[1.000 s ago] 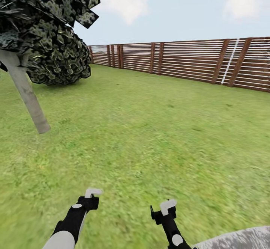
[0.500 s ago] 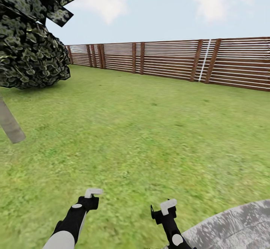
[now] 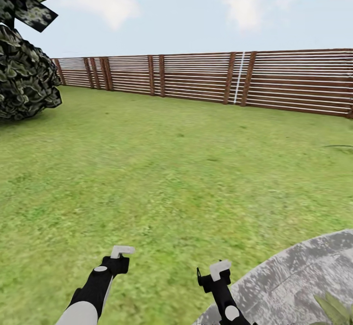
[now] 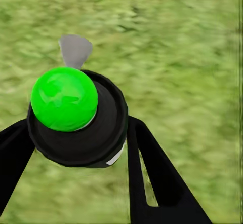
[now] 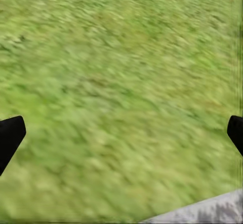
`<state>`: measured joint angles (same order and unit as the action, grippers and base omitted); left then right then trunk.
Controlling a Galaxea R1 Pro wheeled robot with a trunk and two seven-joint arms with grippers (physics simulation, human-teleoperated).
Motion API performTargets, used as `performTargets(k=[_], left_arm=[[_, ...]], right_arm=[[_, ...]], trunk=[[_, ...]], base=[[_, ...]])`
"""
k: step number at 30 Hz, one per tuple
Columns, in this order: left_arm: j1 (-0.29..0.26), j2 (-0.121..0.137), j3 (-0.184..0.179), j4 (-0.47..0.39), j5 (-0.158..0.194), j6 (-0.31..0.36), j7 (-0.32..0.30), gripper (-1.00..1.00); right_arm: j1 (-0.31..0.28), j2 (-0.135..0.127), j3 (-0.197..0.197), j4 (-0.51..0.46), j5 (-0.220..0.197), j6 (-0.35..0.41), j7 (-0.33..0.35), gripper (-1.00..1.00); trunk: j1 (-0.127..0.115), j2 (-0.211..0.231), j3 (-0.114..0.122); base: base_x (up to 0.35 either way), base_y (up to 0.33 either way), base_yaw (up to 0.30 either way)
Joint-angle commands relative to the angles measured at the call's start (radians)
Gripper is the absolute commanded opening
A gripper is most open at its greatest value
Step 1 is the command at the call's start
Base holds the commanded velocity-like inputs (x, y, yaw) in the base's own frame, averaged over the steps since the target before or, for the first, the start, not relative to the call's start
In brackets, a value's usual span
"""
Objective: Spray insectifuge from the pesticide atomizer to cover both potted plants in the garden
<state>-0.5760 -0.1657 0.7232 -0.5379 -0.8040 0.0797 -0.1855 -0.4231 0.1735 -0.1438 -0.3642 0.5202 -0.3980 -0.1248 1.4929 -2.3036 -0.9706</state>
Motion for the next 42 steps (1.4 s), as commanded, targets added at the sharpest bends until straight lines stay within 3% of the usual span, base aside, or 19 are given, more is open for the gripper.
performTargets(k=[1, 12, 26, 42], left_arm=[[-0.001, -0.001, 0.008, -0.004, -0.006, 0.003, -0.01, -1.0], [-0.001, -0.001, 0.008, -0.002, -0.006, 0.003, -0.011, -1.0], [-0.001, -0.003, 0.008, -0.002, -0.006, 0.003, -0.011, -1.0], [-0.001, -0.003, 0.009, -0.002, -0.006, 0.003, -0.011, -1.0]], right_arm=[[-0.001, 0.001, -0.007, 0.002, 0.011, -0.004, -0.003, 1.0], [-0.001, 0.001, -0.007, 0.002, 0.011, -0.004, -0.003, 1.0], [-0.001, 0.001, -0.005, 0.002, 0.011, -0.004, -0.003, 1.0], [-0.001, 0.001, -0.004, 0.004, 0.011, -0.004, -0.003, 1.0]], trunk=[[0.0, 0.0, -0.001], [0.0, 0.0, -0.01], [0.0, 0.0, -0.028], [0.0, 0.0, -0.036]], base=[[0.0, 0.0, -0.3], [0.011, 0.009, -0.263], [0.122, 0.266, -0.196], [-0.055, 0.188, -0.184]])
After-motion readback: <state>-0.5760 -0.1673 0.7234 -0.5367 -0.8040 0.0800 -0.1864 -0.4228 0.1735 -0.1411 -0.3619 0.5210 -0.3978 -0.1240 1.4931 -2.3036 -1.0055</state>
